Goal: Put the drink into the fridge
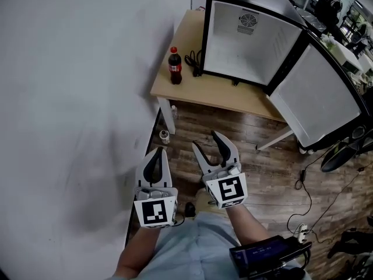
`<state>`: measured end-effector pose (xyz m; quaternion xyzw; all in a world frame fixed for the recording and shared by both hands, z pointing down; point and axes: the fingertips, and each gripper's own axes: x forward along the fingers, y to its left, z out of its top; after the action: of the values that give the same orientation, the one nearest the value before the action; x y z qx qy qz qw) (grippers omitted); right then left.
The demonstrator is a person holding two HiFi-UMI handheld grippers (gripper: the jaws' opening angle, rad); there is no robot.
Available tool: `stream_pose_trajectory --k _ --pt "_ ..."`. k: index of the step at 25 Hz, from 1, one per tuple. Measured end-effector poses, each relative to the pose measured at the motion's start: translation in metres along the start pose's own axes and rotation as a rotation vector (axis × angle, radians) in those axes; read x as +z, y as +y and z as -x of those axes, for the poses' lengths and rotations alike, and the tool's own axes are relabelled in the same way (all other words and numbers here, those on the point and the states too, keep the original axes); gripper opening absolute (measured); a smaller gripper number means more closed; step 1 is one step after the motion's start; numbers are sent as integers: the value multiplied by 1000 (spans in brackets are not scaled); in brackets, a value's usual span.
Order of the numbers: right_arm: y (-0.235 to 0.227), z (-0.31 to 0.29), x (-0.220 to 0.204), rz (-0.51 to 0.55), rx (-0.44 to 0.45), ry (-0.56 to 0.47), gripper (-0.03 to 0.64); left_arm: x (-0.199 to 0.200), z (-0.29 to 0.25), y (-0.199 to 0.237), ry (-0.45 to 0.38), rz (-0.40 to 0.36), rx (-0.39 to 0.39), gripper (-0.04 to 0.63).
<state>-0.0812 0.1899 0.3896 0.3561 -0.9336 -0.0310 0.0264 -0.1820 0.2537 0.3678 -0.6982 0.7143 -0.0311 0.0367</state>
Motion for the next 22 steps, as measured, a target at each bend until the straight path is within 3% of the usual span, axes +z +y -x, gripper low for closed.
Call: stream_pose_trajectory --k 3,6,13,22 --pt "-7 -14 -6 -1 0 5 236 -5 -16 1 21 24 -5 9" --pt "-21 -34 -8 -3 0 10 235 -12 -37 8 19 -7 -4 9" --pt "-62 -95 -23 -19 24 34 236 -28 -107 22 59 0 24 8" --pt "-112 -195 -32 -53 124 60 238 -29 -215 44 72 -5 76 9"
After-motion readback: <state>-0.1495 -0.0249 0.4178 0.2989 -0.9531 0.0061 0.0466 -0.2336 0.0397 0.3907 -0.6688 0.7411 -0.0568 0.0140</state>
